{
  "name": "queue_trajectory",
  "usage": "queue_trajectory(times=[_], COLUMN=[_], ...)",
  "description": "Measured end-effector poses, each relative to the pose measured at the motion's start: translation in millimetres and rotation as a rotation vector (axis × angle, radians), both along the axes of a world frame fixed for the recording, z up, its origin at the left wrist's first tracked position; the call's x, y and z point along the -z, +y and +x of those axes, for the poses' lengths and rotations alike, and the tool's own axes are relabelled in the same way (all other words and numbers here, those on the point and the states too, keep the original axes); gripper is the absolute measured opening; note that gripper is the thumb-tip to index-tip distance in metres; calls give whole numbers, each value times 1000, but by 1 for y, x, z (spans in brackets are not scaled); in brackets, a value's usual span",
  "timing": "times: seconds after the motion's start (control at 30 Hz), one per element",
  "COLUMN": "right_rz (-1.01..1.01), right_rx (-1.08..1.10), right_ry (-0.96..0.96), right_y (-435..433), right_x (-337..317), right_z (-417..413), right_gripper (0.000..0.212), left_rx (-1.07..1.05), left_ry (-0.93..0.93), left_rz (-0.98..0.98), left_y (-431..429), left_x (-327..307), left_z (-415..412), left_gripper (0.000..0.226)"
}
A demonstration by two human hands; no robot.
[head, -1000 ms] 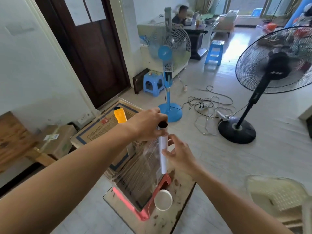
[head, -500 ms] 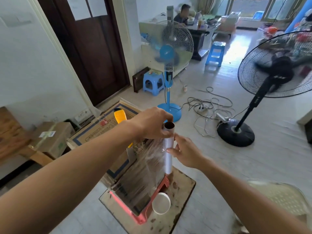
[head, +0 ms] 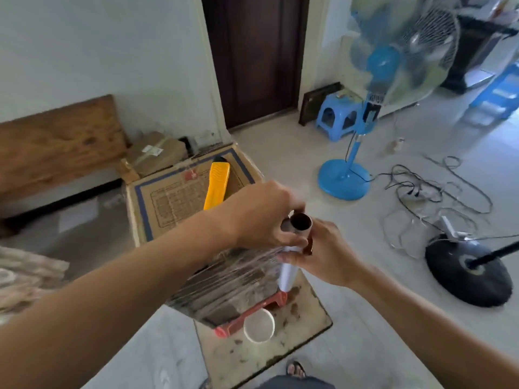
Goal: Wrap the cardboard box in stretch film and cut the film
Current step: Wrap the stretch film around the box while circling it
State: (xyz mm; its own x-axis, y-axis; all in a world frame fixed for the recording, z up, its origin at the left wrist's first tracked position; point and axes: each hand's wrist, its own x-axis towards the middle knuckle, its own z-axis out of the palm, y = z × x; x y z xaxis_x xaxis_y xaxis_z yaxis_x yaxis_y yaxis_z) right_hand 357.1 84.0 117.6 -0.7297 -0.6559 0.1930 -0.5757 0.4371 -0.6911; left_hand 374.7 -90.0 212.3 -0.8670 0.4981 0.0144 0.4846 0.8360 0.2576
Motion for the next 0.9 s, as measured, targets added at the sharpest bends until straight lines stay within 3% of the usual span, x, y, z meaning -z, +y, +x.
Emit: queue_trajectory(times=[0.2,0.33,0.5,0.63,0.9], right_rz=[56,82,45,24,-60], right_rx=[-185,-164,-192,-290,-613], right_ry=[-68,-41,-63,-67,-61], right_y=[6,10,9,5,-2], right_x=[-4,-7,-6,-3,1], right_z=[-25,-40,-51,-61,-102], right_gripper=[38,49,45,40,48], left_rx=[-113,-213,-376,-478,-702], left_ry=[23,36,61,72,-12], left_rz=[-38,-4,24,87,232], left_y=[2,7,14,14,26], left_x=[0,6,11,10,7], left_z=[-1,-3,-6,-1,9], left_gripper=[29,35,36,40,25])
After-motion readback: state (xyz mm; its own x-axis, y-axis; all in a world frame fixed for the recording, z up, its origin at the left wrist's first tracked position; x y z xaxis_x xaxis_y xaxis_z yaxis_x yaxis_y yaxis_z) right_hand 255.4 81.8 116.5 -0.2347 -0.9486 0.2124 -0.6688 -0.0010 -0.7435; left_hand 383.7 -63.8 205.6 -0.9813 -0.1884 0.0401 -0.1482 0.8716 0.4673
